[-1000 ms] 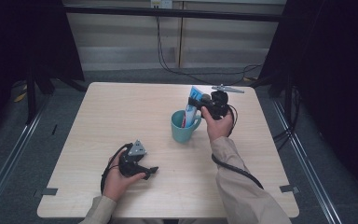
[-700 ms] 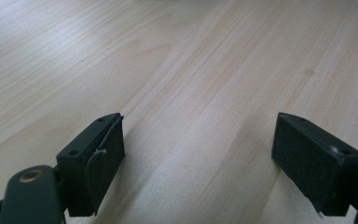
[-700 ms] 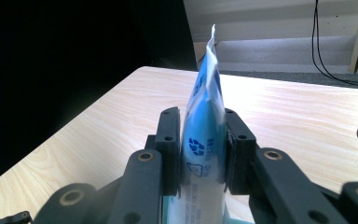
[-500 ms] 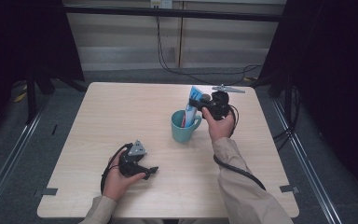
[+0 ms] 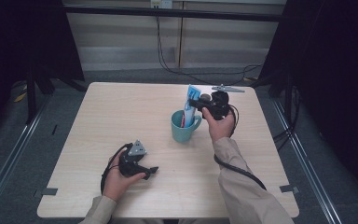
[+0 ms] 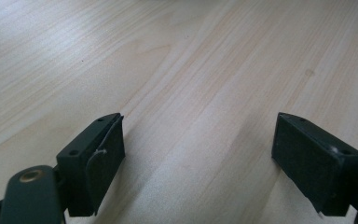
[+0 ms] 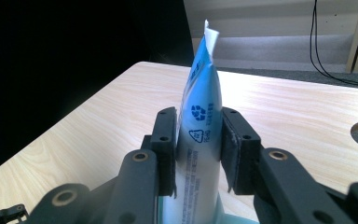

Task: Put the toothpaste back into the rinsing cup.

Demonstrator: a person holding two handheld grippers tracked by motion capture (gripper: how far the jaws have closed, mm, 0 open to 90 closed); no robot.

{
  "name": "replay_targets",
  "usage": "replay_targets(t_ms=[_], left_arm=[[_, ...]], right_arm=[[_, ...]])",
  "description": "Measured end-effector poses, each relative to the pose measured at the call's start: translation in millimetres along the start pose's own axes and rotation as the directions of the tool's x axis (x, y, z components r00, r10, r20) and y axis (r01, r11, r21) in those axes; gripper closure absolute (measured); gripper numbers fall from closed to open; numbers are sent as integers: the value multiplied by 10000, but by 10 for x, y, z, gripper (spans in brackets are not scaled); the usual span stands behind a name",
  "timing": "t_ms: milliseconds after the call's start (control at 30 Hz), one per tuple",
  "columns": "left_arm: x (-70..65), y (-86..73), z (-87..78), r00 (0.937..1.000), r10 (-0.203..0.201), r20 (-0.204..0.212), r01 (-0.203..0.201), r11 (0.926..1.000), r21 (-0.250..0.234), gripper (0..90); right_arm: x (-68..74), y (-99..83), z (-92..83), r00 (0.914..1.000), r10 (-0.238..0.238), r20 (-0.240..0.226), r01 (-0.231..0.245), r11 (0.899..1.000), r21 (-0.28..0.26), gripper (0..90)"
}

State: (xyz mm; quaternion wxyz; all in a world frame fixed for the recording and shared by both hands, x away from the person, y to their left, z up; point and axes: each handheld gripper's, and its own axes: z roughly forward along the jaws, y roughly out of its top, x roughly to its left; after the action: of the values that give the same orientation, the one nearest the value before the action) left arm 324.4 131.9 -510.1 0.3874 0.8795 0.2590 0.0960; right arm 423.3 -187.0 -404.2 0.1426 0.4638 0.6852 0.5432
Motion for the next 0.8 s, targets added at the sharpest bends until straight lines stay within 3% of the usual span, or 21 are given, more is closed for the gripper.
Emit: replay_targets(t_ms=[467,800], left_arm=[[0,1,1,10000,-3,0,3,10000,3,168],[0,1,1,10000,-9,4,9,10000,0,167]], right_arm=[[39,10,26,9999,-131,-77,132,9998,169,636],[40,2,13,9997,-78,-213,84,9995,306,513]])
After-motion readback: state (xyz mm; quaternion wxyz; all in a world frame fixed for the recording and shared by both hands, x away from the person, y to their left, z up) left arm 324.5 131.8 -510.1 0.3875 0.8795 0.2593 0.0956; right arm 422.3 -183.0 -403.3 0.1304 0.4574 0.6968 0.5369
